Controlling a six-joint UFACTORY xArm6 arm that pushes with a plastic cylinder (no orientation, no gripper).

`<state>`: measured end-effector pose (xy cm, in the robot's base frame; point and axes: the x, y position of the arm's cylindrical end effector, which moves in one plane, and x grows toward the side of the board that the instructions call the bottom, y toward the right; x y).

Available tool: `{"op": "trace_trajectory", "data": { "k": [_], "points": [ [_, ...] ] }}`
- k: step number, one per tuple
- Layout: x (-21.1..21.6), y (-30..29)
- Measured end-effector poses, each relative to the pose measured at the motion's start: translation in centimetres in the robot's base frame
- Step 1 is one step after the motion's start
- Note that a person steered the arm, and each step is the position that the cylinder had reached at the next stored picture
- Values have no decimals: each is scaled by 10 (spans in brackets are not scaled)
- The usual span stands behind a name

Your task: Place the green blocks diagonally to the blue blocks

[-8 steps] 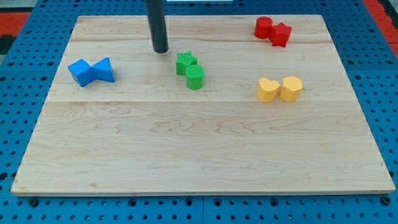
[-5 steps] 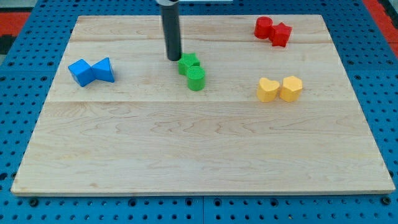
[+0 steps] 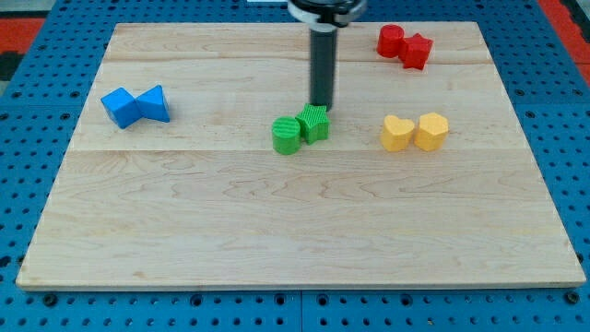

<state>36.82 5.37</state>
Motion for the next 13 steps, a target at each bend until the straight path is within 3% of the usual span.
{"op": "trace_trajectory", "data": {
  "k": [2, 4, 7, 8, 10, 13],
  "points": [
    [24, 13],
    [35, -32],
    [99, -98],
    [99, -112],
    [87, -76],
    [87, -124]
  ]
}}
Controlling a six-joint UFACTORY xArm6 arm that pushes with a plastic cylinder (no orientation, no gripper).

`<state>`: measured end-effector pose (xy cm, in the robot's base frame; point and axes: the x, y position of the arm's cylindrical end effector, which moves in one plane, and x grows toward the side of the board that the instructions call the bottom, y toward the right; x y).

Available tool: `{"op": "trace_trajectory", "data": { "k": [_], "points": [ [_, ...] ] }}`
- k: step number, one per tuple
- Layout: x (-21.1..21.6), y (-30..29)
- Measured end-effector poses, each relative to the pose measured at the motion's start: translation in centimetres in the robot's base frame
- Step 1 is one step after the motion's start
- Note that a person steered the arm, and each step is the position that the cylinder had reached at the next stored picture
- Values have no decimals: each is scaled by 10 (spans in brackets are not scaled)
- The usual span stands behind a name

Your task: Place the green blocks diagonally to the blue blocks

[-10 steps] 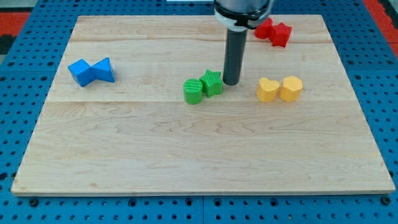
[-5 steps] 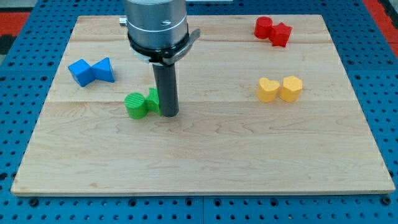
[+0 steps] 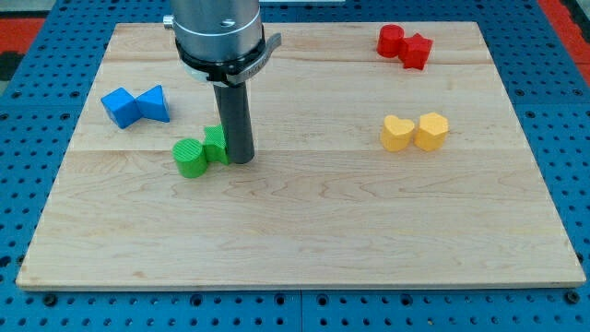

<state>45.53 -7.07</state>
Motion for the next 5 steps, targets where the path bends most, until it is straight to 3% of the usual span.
{"op": "trace_trajectory", "data": {
  "k": [5],
  "points": [
    [31, -43]
  ]
}}
